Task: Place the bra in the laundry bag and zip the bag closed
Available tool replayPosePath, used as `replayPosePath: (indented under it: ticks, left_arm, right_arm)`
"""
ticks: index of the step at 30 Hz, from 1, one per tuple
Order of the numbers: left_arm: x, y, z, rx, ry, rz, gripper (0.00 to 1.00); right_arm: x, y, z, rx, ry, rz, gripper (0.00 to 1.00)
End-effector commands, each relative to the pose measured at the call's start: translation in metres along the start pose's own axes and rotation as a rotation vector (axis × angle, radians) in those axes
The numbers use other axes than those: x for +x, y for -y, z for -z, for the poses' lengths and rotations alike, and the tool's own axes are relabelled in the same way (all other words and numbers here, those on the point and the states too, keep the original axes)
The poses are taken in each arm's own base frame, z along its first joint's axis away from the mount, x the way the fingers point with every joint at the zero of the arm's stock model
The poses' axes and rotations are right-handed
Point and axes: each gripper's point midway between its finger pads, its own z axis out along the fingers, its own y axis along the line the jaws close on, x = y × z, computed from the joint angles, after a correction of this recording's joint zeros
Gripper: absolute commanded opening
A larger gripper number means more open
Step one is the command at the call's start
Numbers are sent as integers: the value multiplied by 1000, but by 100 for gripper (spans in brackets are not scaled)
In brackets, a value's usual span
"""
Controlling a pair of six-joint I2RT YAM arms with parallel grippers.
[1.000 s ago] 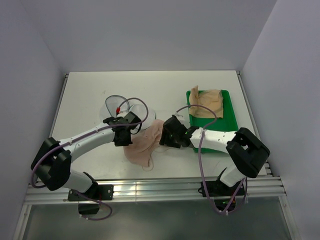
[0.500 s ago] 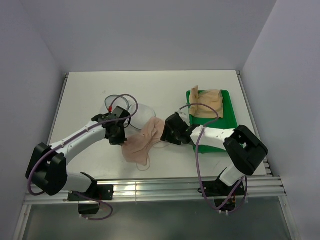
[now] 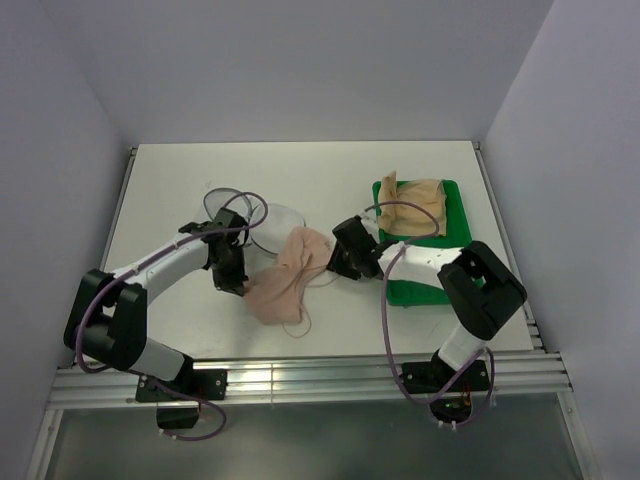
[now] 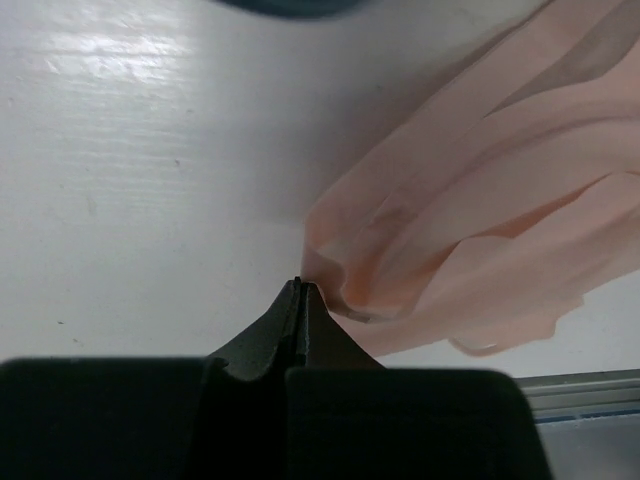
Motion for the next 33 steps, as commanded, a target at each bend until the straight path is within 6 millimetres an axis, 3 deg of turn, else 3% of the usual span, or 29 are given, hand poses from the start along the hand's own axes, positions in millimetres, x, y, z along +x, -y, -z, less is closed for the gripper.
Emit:
replayPosePath:
  ticks: [1, 4, 5, 10, 13, 15, 16, 18, 19, 20, 22, 23, 24, 29, 33]
  left_arm:
    - [-14, -1, 1, 67, -9, -3, 0]
    - [-25, -9, 2, 62, 1, 23, 0]
    - [-27, -11, 2, 61, 2, 29, 0]
    - [-31, -20, -2, 72, -14, 77, 0]
    - [-32, -20, -1, 71, -5, 77, 0]
    - [-40, -22, 8, 55, 40, 83, 0]
    - [-43, -23, 13, 49, 57, 87, 0]
    - [-51, -21, 26, 53, 96, 88, 1]
    - [-52, -22, 30, 45, 101, 91, 7]
    - [-58, -21, 37, 49, 130, 93, 22]
    - [-62, -22, 45, 39, 159, 105, 36]
    - [-66, -21, 54, 43, 189, 108, 58]
    - [-69, -21, 58, 43, 203, 111, 67]
    - [-76, -11, 85, 100, 259, 103, 70]
    - [-71, -4, 79, 138, 236, 76, 65]
  right_arm:
    - [-24, -2, -4, 1, 59, -23, 41]
    - [-30, 8, -7, 25, 68, -30, 8]
    - [-30, 9, -7, 26, 69, -30, 3]
    - [-34, 18, -2, 39, 83, -26, 0]
    - [-41, 12, 12, 16, 101, -10, 0]
    - [-48, 2, 24, -13, 115, 3, 8]
    - [-57, -10, 36, -54, 136, 4, 22]
    - [-61, -19, 47, -74, 135, 20, 41]
    - [-65, -25, 54, -89, 144, 23, 50]
    - [-69, -32, 59, -107, 147, 22, 51]
    - [-69, -41, 63, -136, 139, 11, 52]
    - [-66, -50, 65, -168, 126, -2, 52]
    - [-63, -54, 65, -178, 114, -7, 52]
    - [-38, -82, 56, -250, 61, -65, 49]
    - [-12, -106, 54, -307, 18, -118, 48]
